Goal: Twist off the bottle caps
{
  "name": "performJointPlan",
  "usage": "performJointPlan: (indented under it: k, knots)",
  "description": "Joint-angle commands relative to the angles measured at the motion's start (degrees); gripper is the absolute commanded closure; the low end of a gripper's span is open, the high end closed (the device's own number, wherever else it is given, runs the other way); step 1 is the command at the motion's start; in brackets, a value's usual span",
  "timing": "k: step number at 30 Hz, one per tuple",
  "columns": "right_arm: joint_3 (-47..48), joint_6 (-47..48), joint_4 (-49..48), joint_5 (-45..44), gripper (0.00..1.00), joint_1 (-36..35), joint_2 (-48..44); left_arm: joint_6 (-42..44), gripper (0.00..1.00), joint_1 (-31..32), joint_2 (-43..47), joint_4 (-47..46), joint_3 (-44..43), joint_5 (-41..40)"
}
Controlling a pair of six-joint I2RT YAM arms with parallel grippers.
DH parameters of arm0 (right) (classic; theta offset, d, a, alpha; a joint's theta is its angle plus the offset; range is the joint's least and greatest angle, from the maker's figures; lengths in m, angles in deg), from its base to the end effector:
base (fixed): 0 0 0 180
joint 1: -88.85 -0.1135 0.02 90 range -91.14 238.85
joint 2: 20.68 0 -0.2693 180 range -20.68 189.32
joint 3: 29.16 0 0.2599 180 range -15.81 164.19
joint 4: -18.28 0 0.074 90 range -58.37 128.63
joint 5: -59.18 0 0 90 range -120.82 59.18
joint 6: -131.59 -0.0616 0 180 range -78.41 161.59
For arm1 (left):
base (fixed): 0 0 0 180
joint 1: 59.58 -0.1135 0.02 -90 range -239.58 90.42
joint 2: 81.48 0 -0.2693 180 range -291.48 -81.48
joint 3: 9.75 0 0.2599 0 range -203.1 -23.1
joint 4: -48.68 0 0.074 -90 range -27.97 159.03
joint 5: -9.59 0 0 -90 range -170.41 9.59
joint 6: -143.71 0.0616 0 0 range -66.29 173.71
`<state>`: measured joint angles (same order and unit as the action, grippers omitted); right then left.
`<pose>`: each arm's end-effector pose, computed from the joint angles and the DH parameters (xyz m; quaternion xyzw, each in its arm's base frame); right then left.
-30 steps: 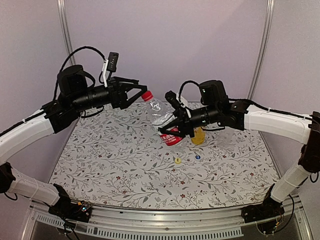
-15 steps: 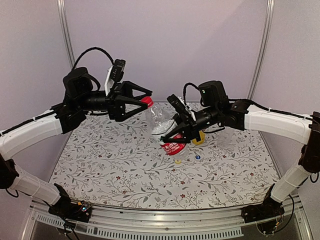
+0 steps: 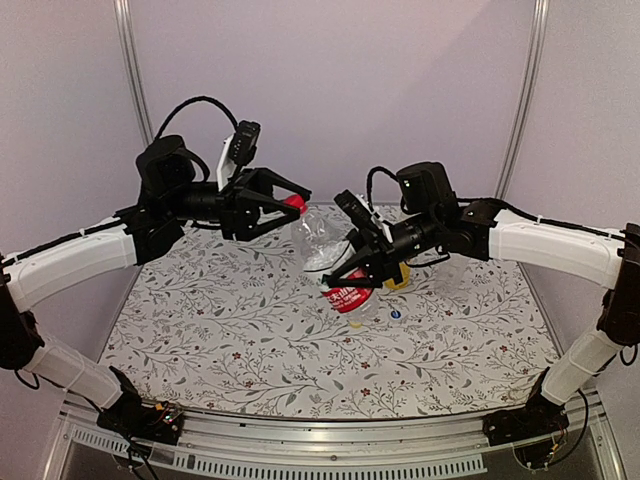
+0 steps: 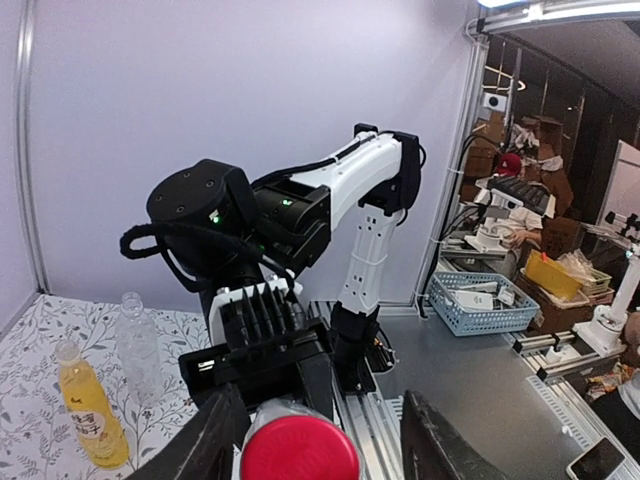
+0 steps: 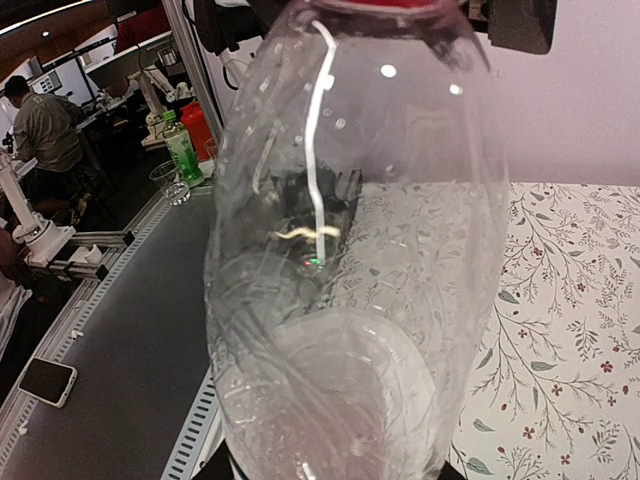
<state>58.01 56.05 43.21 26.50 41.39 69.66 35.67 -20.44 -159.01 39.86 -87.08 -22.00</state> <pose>0.2158 0.3119 0.3179 -0.5987 0.5184 0.5226 0.3159 0.2204 -0.2470 0.3915 0.4679 0.4917 -0.5961 0.4289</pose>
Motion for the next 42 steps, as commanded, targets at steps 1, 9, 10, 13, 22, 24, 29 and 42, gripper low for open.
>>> performJointPlan:
  k: [1,9,10,13,22,24,29,42]
  knots:
    - [0.7,0.7,0.3,0.0,0.65,0.1,-0.5,-0.8,0.46,-0.4,0.9,-2.2,-0.5,0.9]
    - [0.6,0.7,0.5,-0.5,0.65,0.1,-0.4,-1.3,0.54,-0.8,1.0,-2.5,-0.3,0.3]
    - [0.6,0.7,0.4,-0.6,0.65,0.1,-0.4,-1.4,0.56,-0.9,1.0,-2.5,-0.3,0.3]
    - [0.6,0.7,0.5,-1.5,0.65,0.1,-0.4,-2.0,0.63,-1.0,1.0,-2.3,-0.3,-0.6]
    - [2.3,-2.0,1.6,-18.8,0.65,0.1,-0.6,-8.4,0.75,-0.5,3.3,3.5,0.4,-16.2]
    - [3.1,-2.7,1.5,-23.9,0.65,0.1,-0.5,-10.7,0.76,0.1,3.6,5.7,0.3,-22.7]
    - [4.5,-5.2,0.2,-38.7,0.65,0.0,1.1,-14.1,0.73,3.3,1.7,14.6,-3.4,-40.4]
    - [2.0,-4.1,-4.5,-46.3,0.66,-0.7,1.7,-12.2,0.46,6.2,-1.1,16.9,-6.0,-53.5]
